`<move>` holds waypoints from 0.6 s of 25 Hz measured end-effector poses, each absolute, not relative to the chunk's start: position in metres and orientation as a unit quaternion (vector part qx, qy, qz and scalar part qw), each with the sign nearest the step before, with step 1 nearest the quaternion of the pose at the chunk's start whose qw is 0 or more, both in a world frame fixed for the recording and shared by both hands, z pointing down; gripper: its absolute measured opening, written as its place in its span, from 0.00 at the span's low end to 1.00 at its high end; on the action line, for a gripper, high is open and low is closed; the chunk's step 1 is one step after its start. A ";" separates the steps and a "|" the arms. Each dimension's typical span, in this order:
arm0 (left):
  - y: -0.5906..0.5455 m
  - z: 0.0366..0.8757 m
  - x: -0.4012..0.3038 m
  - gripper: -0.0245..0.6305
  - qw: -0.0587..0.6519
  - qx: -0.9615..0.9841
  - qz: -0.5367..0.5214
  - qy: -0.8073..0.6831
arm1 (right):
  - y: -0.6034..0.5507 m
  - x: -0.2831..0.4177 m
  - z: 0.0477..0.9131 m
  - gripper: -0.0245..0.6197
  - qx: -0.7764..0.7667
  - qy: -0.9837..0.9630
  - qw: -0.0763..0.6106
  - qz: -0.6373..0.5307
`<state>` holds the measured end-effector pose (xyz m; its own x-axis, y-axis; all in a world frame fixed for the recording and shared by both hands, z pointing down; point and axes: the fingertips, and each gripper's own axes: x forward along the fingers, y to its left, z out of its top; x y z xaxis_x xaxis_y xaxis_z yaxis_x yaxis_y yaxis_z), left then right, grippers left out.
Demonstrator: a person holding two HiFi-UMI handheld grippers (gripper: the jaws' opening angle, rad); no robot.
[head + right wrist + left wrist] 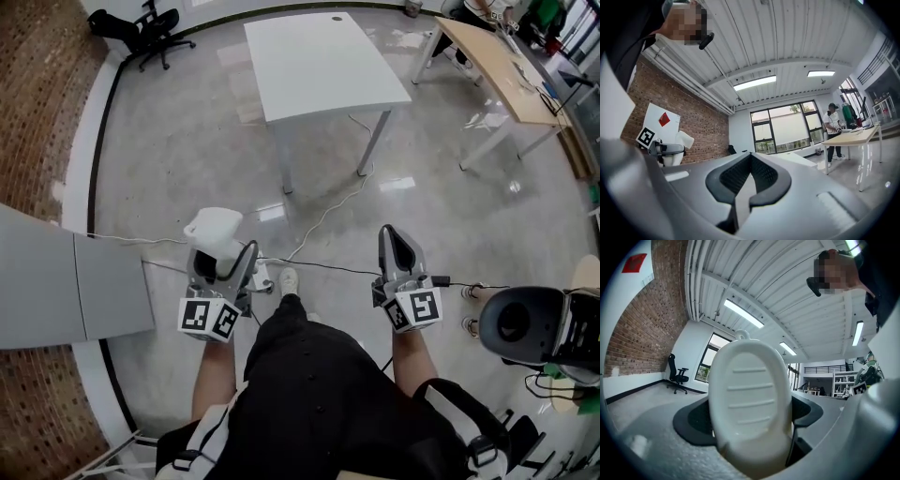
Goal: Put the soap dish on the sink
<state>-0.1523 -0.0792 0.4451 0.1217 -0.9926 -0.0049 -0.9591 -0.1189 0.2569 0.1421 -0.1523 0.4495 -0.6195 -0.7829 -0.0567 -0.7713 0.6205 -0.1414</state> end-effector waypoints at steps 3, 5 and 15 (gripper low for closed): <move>-0.113 0.448 -0.161 0.74 0.099 0.750 -0.093 -0.647 | -0.177 0.135 0.448 0.05 -0.442 0.894 0.051 -0.045; -0.134 0.447 -0.167 0.74 0.098 0.756 -0.095 -0.640 | -0.194 0.126 0.445 0.05 -0.447 0.892 0.051 -0.040; -0.220 0.437 -0.213 0.74 0.091 0.774 -0.103 -0.618 | -0.266 0.078 0.430 0.05 -0.467 0.882 0.057 -0.022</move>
<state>-0.2128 -0.2199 0.4371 0.2144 -0.9757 -0.0463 -0.9382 -0.2189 0.2682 0.0778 -0.2664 0.4297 -0.5575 -0.8262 -0.0809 -0.8212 0.5631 -0.0921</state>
